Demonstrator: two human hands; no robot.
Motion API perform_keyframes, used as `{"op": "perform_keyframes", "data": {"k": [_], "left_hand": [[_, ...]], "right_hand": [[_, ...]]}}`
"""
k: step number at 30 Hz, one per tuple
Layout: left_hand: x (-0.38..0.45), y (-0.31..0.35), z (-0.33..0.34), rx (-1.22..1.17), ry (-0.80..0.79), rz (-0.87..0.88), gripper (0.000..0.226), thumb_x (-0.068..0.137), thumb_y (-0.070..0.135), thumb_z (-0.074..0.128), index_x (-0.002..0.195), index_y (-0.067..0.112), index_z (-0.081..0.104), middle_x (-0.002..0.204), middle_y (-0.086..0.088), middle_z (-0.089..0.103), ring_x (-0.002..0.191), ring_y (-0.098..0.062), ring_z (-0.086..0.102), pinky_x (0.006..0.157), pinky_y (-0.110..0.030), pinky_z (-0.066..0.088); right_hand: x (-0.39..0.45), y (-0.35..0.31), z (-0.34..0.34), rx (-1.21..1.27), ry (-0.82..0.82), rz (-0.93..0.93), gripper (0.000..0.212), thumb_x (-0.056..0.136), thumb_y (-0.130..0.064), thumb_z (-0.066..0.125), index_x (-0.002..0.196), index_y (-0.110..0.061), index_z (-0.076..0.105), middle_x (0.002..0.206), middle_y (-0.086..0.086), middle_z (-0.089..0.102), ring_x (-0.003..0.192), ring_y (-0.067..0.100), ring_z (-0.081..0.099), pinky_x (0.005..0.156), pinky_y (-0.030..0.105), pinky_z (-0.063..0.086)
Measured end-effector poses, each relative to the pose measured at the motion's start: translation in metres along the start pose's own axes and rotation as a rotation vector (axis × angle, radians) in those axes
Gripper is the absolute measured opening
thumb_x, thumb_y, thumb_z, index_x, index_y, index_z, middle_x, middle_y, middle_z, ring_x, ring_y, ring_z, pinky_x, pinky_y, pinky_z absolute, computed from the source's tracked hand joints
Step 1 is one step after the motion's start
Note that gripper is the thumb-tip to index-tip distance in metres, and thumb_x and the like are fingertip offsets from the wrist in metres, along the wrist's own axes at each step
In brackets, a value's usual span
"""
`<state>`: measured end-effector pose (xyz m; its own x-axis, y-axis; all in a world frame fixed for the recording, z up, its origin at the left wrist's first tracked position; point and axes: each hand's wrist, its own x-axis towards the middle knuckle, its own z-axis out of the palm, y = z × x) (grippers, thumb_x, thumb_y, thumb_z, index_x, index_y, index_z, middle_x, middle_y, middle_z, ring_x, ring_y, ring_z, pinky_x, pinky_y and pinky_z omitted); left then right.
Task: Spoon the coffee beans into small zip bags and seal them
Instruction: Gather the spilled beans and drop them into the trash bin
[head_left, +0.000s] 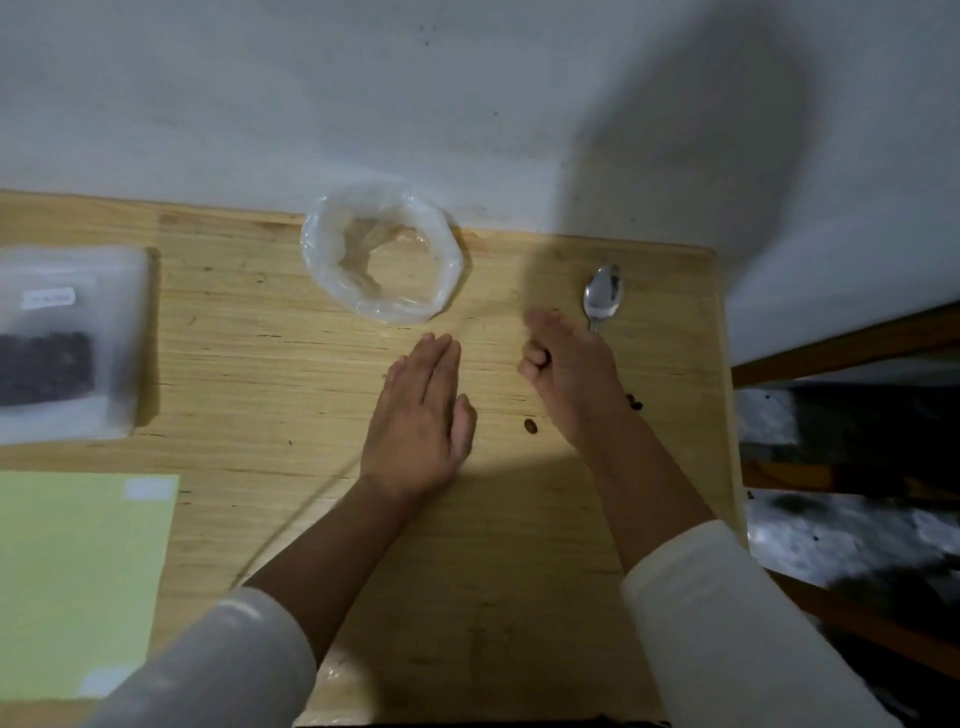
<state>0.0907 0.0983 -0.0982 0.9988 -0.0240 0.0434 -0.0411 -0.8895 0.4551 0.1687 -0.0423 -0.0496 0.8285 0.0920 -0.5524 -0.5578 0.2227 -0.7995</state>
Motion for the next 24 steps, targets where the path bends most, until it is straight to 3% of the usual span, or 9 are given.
{"op": "perform_keyframes", "data": {"k": [2, 4, 8, 11, 14, 16, 18, 21, 24], "left_hand": [[0.003, 0.005, 0.003, -0.006, 0.019, 0.024, 0.050, 0.091, 0.022, 0.043, 0.137, 0.002, 0.042, 0.143, -0.014, 0.043, 0.139, -0.023, 0.029, 0.116, -0.038, 0.020], [0.009, 0.013, 0.009, -0.013, 0.021, 0.051, 0.049, 0.092, 0.021, 0.043, 0.137, 0.001, 0.043, 0.143, -0.014, 0.043, 0.139, -0.023, 0.028, 0.116, -0.039, 0.021], [0.024, 0.025, 0.016, 0.002, 0.019, 0.054, 0.050, 0.093, 0.023, 0.037, 0.137, 0.001, 0.042, 0.143, -0.014, 0.043, 0.140, -0.024, 0.028, 0.116, -0.040, 0.021], [0.027, 0.025, 0.018, 0.017, 0.006, 0.043, 0.052, 0.093, 0.026, 0.032, 0.139, 0.002, 0.040, 0.146, -0.012, 0.040, 0.141, -0.022, 0.025, 0.116, -0.040, 0.019], [0.026, 0.025, 0.018, 0.024, 0.004, 0.043, 0.052, 0.093, 0.027, 0.032, 0.140, 0.004, 0.039, 0.147, -0.010, 0.038, 0.142, -0.020, 0.024, 0.117, -0.038, 0.017], [0.027, 0.025, 0.019, 0.013, 0.005, 0.038, 0.052, 0.093, 0.026, 0.035, 0.140, 0.004, 0.039, 0.147, -0.010, 0.038, 0.142, -0.019, 0.023, 0.118, -0.037, 0.016], [0.027, 0.024, 0.019, -0.008, 0.011, 0.031, 0.051, 0.093, 0.024, 0.037, 0.139, 0.004, 0.040, 0.146, -0.010, 0.039, 0.141, -0.019, 0.024, 0.117, -0.038, 0.017], [0.027, 0.024, 0.020, -0.017, 0.019, 0.026, 0.050, 0.092, 0.022, 0.040, 0.139, 0.004, 0.041, 0.145, -0.011, 0.041, 0.141, -0.020, 0.026, 0.117, -0.039, 0.019], [0.028, 0.024, 0.020, -0.018, 0.015, 0.030, 0.051, 0.091, 0.023, 0.040, 0.138, 0.005, 0.041, 0.145, -0.011, 0.041, 0.140, -0.020, 0.026, 0.116, -0.040, 0.020]], "right_hand": [[-0.001, -0.007, -0.013, 0.354, -0.054, 0.087, 0.020, 0.089, -0.004, 0.049, 0.071, -0.012, 0.050, 0.065, -0.001, 0.046, 0.058, 0.008, 0.044, 0.047, 0.017, 0.038], [0.000, -0.012, -0.025, 0.463, -0.081, 0.111, 0.016, 0.088, -0.004, 0.047, 0.073, -0.008, 0.052, 0.069, 0.004, 0.051, 0.059, 0.012, 0.049, 0.046, 0.018, 0.041], [0.006, -0.021, -0.040, 0.395, -0.121, 0.104, 0.025, 0.090, -0.004, 0.040, 0.067, -0.012, 0.044, 0.063, 0.002, 0.051, 0.052, 0.010, 0.047, 0.042, 0.017, 0.035], [0.011, -0.024, -0.045, 0.306, -0.117, 0.132, 0.034, 0.094, -0.016, 0.042, 0.061, -0.017, 0.037, 0.052, -0.004, 0.041, 0.043, 0.006, 0.036, 0.036, 0.016, 0.027], [0.015, -0.023, -0.045, -0.059, 0.015, 0.041, 0.039, 0.098, -0.032, 0.042, 0.063, -0.016, 0.048, 0.046, -0.008, 0.033, 0.039, 0.006, 0.026, 0.036, 0.019, 0.022], [0.019, -0.018, -0.046, -0.570, 0.140, -0.150, 0.031, 0.099, -0.026, 0.041, 0.082, -0.015, 0.065, 0.050, -0.010, 0.043, 0.041, 0.004, 0.033, 0.044, 0.020, 0.030], [0.024, -0.014, -0.046, -0.956, 0.176, -0.393, 0.024, 0.096, -0.019, 0.047, 0.100, -0.011, 0.070, 0.065, -0.005, 0.063, 0.055, 0.002, 0.050, 0.059, 0.016, 0.039], [0.030, -0.009, -0.045, -1.166, 0.148, -0.549, 0.019, 0.089, -0.016, 0.059, 0.100, -0.007, 0.071, 0.088, 0.008, 0.073, 0.080, 0.018, 0.065, 0.078, 0.026, 0.048], [0.038, -0.007, -0.043, -1.223, 0.175, -0.541, 0.017, 0.087, -0.017, 0.062, 0.097, -0.008, 0.072, 0.090, 0.009, 0.071, 0.084, 0.022, 0.064, 0.080, 0.034, 0.050]]}}
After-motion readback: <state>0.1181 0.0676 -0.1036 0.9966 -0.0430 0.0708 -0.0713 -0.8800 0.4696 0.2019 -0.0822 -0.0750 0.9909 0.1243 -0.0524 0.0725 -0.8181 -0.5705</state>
